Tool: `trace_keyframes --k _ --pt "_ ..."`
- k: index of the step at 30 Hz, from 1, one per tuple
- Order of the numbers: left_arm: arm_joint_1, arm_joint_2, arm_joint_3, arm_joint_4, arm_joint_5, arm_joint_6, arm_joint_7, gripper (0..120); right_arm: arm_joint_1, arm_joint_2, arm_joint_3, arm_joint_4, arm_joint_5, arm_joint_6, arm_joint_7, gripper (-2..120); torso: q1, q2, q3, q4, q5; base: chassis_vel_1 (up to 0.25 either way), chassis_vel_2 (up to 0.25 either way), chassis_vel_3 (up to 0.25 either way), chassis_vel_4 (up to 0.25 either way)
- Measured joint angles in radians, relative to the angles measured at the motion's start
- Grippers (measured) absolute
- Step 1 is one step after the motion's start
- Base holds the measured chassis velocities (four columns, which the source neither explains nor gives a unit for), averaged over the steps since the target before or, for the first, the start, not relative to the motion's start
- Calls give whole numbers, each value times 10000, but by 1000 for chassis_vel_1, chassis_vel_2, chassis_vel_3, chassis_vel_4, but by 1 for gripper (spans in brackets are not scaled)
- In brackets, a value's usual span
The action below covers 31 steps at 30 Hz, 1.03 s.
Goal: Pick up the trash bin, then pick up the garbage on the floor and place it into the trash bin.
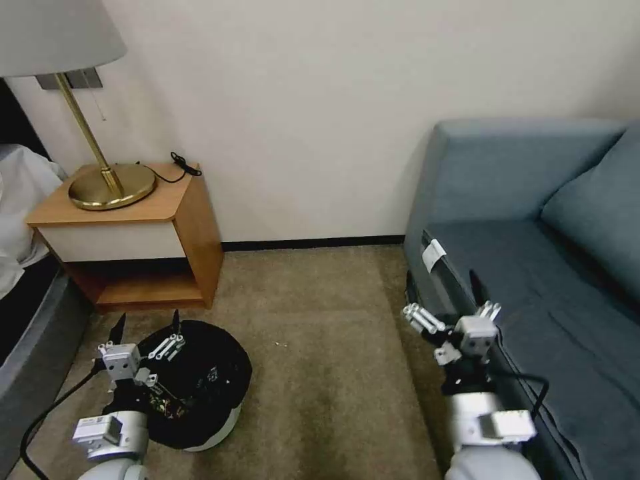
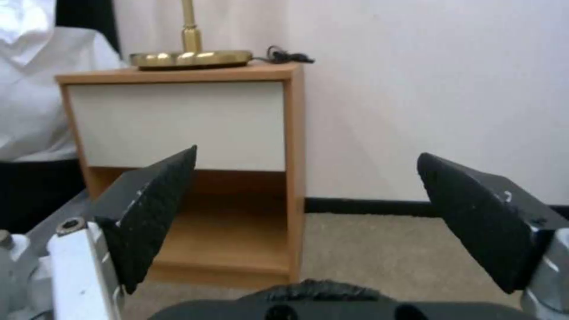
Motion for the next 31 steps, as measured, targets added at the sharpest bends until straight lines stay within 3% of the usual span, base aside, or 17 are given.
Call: trace_keyframes --k 7,12,19,31 --pt "85 -7 212 96 70 -24 -496 100 -300 537 -567 -540 -846 122 585 100 0 0 1 0 1 0 0 0 0" --pt "118 48 219 -20 41 -218 -50 100 -316 918 -645 -652 -1206 236 923 100 0 0 0 0 1 0 0 0 0" --pt "141 138 324 -295 2 -180 65 100 -337 986 -438 -590 -1280 287 1071 100 0 0 1 -1 3 0 0 0 0" --pt "239 180 495 -610 6 126 -314 100 -311 768 -211 -238 -1106 -72 745 100 0 0 1 -1 3 0 0 0 0"
